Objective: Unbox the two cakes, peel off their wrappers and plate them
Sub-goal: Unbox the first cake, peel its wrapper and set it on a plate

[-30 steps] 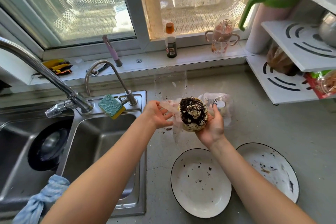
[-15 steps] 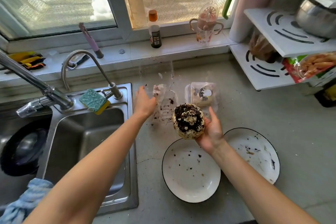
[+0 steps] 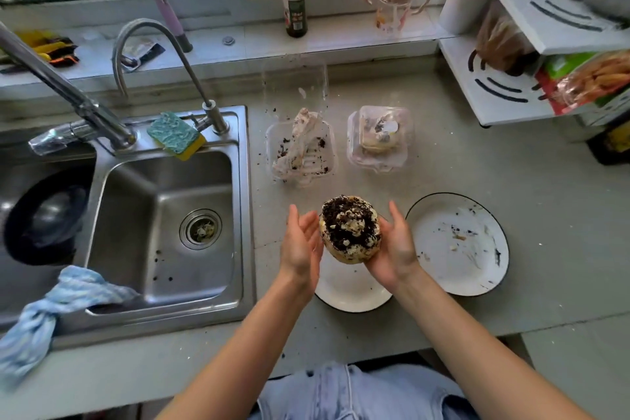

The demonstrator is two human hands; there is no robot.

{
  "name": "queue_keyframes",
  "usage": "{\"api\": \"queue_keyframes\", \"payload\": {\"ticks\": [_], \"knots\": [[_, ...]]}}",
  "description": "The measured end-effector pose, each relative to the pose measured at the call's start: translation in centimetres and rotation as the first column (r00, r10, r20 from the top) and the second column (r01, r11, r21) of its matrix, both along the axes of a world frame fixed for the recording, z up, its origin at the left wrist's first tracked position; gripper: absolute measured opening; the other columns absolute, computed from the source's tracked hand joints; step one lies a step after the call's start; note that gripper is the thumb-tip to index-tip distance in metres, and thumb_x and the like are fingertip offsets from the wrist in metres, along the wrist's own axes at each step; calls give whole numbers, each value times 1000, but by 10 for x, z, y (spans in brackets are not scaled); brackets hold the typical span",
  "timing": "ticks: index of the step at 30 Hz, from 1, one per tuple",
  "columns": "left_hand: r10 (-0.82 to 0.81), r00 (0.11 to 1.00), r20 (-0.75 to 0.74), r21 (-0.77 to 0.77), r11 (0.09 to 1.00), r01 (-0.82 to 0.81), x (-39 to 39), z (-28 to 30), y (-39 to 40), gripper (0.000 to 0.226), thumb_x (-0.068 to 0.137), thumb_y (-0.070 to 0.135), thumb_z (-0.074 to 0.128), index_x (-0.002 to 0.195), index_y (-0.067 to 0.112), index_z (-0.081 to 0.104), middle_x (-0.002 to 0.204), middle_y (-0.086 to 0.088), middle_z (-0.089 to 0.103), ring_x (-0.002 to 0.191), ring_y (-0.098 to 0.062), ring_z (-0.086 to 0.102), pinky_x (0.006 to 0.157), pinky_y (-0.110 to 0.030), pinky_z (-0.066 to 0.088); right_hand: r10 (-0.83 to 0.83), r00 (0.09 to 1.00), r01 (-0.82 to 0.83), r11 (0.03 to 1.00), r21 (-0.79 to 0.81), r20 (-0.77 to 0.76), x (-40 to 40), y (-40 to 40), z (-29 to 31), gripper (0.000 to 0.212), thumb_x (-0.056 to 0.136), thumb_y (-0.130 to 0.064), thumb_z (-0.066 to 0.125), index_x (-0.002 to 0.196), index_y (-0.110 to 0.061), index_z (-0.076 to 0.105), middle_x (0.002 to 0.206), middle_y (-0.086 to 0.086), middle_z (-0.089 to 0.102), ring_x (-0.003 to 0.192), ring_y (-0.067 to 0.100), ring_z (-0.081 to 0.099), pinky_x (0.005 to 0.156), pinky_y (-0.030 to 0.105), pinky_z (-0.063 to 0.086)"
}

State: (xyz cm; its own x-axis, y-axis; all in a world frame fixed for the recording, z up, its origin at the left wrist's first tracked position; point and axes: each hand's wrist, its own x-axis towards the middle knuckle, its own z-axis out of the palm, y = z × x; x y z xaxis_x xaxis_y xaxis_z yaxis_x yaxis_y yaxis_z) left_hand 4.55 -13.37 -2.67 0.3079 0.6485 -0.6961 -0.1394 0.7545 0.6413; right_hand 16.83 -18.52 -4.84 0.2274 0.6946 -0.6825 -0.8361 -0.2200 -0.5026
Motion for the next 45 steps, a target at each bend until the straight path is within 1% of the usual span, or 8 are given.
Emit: {"api": "queue_keyframes", "payload": {"ticks": [4, 9, 14, 18, 24, 29, 40, 45], "knots": [[-76, 997, -19, -63, 995, 74, -2, -6, -13, 68, 100, 51, 17, 126, 2, 57, 124, -16, 63, 118, -24, 56, 98, -35, 45, 12, 1000, -12, 999, -35, 21, -11, -11, -3, 72, 95, -55, 23, 129, 2, 51, 128, 27, 57, 120, 36, 54, 100, 46, 42], [-38, 996, -84, -55, 998, 33, 0, -8, -22, 54, 101, 47, 18, 107, 10, 57, 98, -6, 65, 102, -21, 59, 95, -38, 46, 29, 994, -19, 995, -95, 109, -17, -20, -7, 68, 96, -52, 28, 127, 4, 49, 125, 27, 59, 116, 36, 57, 100, 47, 44], [-30, 989, -148, -33, 999, 25, 5, -15, -25, 52, 101, 47, 18, 92, 14, 58, 92, -6, 64, 87, -16, 59, 79, -31, 49, 130, 953, -78, 978, -191, 272, -14, -27, -9, 64, 96, -53, 26, 109, -2, 61, 106, 18, 68, 95, 24, 63, 81, 36, 50], [-59, 980, -191, -14, 998, 57, 10, -20, -27, 55, 101, 48, 18, 93, 14, 60, 91, -4, 65, 86, -14, 59, 76, -29, 49, 151, 927, -61, 964, -257, 343, -12, -31, -15, 70, 96, -54, 24, 105, -1, 69, 103, 18, 71, 99, 25, 64, 86, 38, 49], [-69, 960, -273, -9, 998, 69, 14, -25, -30, 63, 89, 59, 30, 113, 12, 64, 114, -9, 69, 107, -21, 62, 102, -44, 47, 156, 884, -18, 953, -304, 440, -11, -30, -20, 54, 97, -50, 29, 118, -8, 57, 118, 12, 62, 110, 22, 57, 95, 36, 44], [-70, 920, -385, 63, 993, 102, 19, -25, -34, 71, 81, 70, 27, 118, 22, 64, 125, -3, 64, 117, -20, 57, 107, -45, 41, 179, 848, -6, 944, -330, 498, -9, -32, -21, 47, 96, -51, 31, 112, -14, 55, 121, 14, 60, 113, 24, 56, 104, 42, 41], [-115, 866, -487, 235, 937, 258, 23, -9, -40, 60, 99, 50, 18, 148, 17, 32, 154, -4, 35, 142, -18, 30, 117, -36, 20, 188, 828, -15, 950, -313, 529, -8, -34, -18, 56, 97, -48, 31, 130, -6, 48, 127, 12, 56, 118, 22, 53, 106, 43, 40], [-148, 853, -501, 284, 903, 323, 20, -11, -44, 60, 99, 49, 18, 148, 17, 31, 154, -3, 35, 142, -16, 31, 115, -31, 20, 224, 773, -43, 952, -304, 594, -13, -34, -19, 43, 95, -51, 32, 116, -20, 54, 122, 6, 58, 118, 22, 53, 106, 47, 38]]}}
